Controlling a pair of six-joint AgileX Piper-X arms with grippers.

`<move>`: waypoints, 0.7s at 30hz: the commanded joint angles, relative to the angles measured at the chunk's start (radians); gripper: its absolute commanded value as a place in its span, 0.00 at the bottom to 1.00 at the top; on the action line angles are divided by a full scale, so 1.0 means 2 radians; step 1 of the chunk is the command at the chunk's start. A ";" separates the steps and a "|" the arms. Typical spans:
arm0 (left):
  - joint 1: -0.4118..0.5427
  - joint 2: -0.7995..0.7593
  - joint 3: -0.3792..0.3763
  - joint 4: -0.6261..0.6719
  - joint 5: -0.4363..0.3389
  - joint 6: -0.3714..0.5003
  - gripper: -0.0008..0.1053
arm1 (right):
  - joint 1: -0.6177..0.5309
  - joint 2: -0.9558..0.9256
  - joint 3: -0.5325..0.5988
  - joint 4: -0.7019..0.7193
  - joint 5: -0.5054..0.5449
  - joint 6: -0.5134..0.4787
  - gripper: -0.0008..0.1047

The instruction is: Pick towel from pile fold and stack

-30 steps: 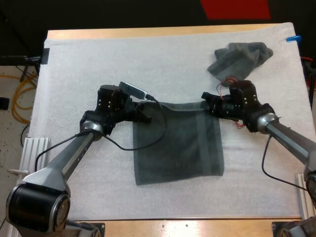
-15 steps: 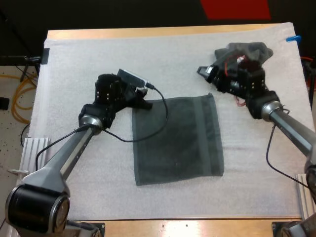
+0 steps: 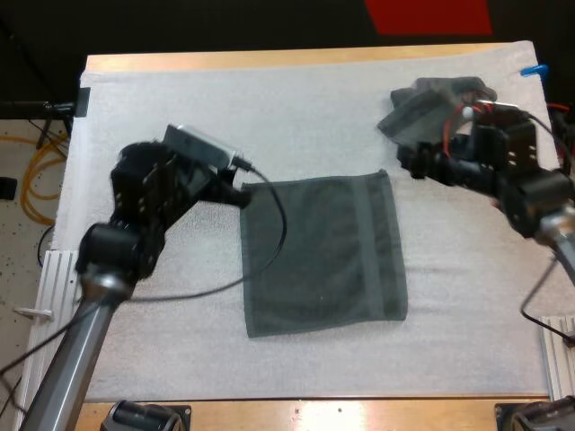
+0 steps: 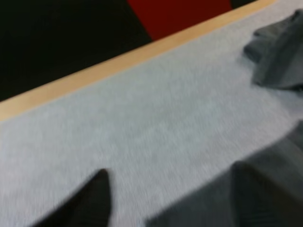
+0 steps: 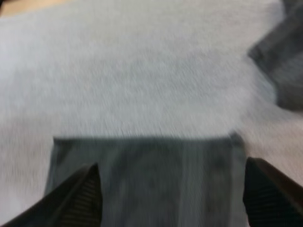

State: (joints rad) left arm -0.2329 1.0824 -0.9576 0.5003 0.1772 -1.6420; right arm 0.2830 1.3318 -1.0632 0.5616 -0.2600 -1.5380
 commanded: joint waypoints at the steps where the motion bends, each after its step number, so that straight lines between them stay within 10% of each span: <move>1: 0.000 -0.023 -0.004 0.041 -0.002 -0.009 0.67 | 0.000 -0.023 -0.005 0.041 0.009 -0.019 0.59; 9: 0.000 -0.133 -0.003 0.232 0.020 -0.022 0.67 | 0.000 -0.143 -0.005 0.205 0.010 -0.030 0.59; 21: 0.000 -0.238 0.037 0.338 0.063 -0.095 0.67 | 0.000 -0.227 0.070 0.335 -0.003 -0.014 0.59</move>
State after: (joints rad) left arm -0.2329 0.6129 -0.8938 1.1606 0.2940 -1.8106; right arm 0.2830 0.8814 -0.9349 1.2188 -0.2518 -1.5668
